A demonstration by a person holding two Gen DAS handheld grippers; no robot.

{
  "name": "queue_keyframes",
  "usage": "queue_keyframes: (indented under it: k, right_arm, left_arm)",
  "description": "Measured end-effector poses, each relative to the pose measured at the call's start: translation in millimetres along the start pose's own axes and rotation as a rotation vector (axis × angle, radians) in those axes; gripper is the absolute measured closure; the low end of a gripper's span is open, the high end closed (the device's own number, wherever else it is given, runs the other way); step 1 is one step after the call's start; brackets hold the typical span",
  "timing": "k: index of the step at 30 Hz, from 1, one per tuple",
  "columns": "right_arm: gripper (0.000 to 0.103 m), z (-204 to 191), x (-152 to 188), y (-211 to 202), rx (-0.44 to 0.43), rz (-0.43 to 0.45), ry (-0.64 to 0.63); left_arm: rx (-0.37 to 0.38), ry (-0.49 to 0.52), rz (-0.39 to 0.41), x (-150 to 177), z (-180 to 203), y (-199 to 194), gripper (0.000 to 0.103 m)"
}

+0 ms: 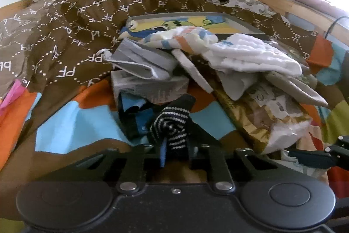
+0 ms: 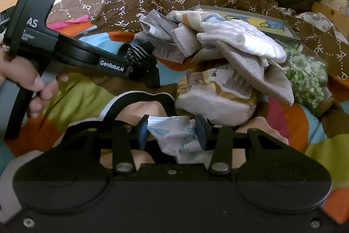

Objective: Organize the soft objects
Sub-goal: 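Lift the sock with the left gripper while the right gripper grasps the crumpled white cloth, then carry the sock and white cloth in both grippers over the cartoon tray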

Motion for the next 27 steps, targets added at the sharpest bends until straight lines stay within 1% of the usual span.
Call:
queue_keyframes:
  k: [2,4,6,7,10,11,13,22,27]
  right_arm:
    - [0.070,0.1,0.1,-0.5,-0.001,0.001,0.001]
    - [0.074,-0.1,-0.1,-1.1,-0.006,0.003,0.002]
    - [0.078,-1.0,0.0,-1.7,-0.007,0.005,-0.003]
    - [0.078,-1.3,0.0,-2.4,-0.008,0.006,-0.004]
    - [0.085,-0.7,-0.8,-4.2,-0.009,0.010,0.000]
    - [0.093,-0.5,-0.9,-4.4,-0.006,0.009,0.001]
    - [0.093,-0.1,-0.7,-4.4,-0.009,0.006,0.005]
    - [0.097,5.0,-1.3,-9.7,-0.017,0.010,0.038]
    - [0.099,6.9,-2.1,-16.0,-0.019,0.026,0.044]
  left_arm:
    - [0.010,-0.001,-0.002,0.1,0.8,0.2,0.096]
    - [0.020,0.001,-0.006,0.4,2.1,-0.6,0.099]
    - [0.043,0.003,-0.014,1.4,4.5,-1.9,0.101]
    - [0.058,0.012,-0.019,2.6,7.3,-2.9,0.101]
    - [0.095,0.045,-0.036,8.9,18.5,-5.2,0.101]
    - [0.105,0.053,-0.039,10.8,21.8,-6.0,0.101]
    - [0.122,0.058,-0.045,13.4,27.2,-6.9,0.101]
    - [0.181,0.010,-0.065,17.7,32.1,-15.8,0.101]
    - [0.205,-0.016,-0.064,20.6,36.0,-23.5,0.101]
Point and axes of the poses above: each gripper's, at about its wrist camera, not at the fingertips, and y roughly the way its jaws point, z to its right, x to its underside, the point moved 2 cm from there along y, roughly the way its jaws point, and after that the axes turned 9 degrees about x, right-handed, at the moved point
